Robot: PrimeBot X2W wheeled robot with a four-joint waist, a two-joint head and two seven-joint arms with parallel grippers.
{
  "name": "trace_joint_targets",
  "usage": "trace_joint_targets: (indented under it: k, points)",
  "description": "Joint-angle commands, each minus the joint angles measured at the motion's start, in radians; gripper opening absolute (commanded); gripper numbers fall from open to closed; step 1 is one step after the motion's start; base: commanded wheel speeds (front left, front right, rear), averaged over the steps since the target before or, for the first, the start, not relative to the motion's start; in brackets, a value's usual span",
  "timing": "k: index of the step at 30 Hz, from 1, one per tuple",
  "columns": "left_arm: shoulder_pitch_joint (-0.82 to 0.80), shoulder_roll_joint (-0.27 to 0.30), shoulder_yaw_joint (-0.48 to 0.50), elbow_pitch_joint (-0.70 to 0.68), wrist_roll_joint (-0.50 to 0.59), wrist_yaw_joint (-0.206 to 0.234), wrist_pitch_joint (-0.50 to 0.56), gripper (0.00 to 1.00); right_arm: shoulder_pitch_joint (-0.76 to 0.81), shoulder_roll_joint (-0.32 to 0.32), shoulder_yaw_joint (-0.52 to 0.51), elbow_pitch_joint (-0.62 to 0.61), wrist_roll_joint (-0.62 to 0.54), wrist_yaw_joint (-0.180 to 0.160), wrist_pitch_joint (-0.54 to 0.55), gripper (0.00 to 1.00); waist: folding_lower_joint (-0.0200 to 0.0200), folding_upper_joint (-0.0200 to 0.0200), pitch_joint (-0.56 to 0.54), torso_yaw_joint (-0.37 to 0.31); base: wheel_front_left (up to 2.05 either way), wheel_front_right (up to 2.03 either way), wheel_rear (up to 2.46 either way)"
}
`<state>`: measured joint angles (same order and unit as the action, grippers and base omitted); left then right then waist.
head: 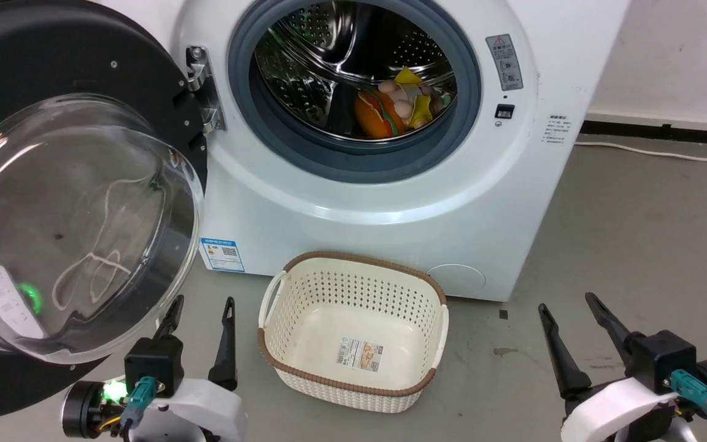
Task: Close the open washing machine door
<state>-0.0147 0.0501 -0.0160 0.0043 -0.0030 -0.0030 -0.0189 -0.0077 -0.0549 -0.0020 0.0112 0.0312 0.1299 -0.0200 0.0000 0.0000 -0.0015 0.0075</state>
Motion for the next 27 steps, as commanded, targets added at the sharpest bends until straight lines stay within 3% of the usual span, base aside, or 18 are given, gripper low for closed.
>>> trace_joint_targets:
  k: [1,27]
  points:
    - [0.004,0.001,-0.004,-0.004,-0.001,0.002,-0.013,1.00,0.010,0.001,-0.003,0.004,0.013,0.000,-0.012,1.00,0.0000,0.0000,-0.002,0.006,0.00,0.00,0.00]
    - [0.037,0.009,-0.014,-0.024,-0.007,0.010,-0.065,1.00,0.018,0.002,0.044,0.055,0.042,0.000,-0.064,1.00,0.0000,0.0000,-0.018,0.147,0.00,0.00,0.00]
